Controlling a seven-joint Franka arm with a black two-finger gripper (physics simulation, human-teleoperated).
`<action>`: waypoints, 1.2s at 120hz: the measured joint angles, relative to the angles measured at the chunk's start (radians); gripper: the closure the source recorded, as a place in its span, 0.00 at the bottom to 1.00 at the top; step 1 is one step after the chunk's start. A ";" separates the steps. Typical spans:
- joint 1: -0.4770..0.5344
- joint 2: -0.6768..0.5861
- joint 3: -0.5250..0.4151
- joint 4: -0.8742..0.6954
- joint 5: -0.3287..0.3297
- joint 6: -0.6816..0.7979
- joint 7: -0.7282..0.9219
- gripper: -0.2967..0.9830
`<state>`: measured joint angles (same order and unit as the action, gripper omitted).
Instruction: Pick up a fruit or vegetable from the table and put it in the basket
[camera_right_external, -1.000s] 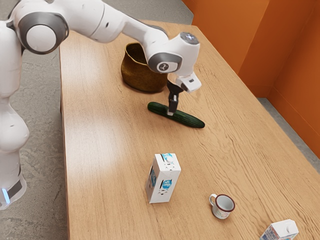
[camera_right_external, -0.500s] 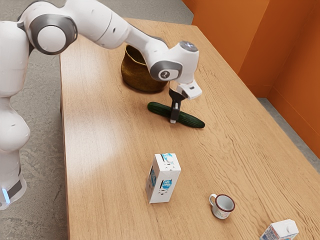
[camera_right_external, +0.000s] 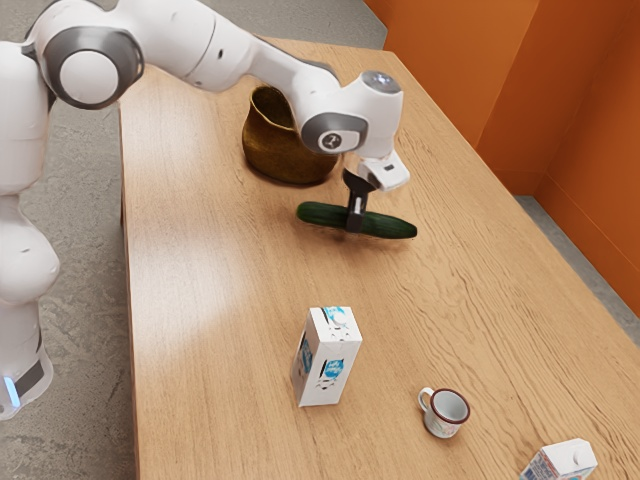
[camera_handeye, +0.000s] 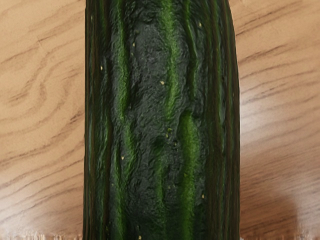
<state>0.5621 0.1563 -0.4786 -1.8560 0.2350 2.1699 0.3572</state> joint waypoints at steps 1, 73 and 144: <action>-0.003 -0.006 0.001 0.004 0.000 -0.006 -0.001 0.59; -0.457 -0.079 0.724 0.395 -0.024 -0.515 0.006 0.57; -0.009 0.199 0.439 0.659 -0.101 -0.552 0.131 0.58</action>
<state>0.5534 0.3552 -0.0399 -1.1973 0.1337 1.6176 0.4878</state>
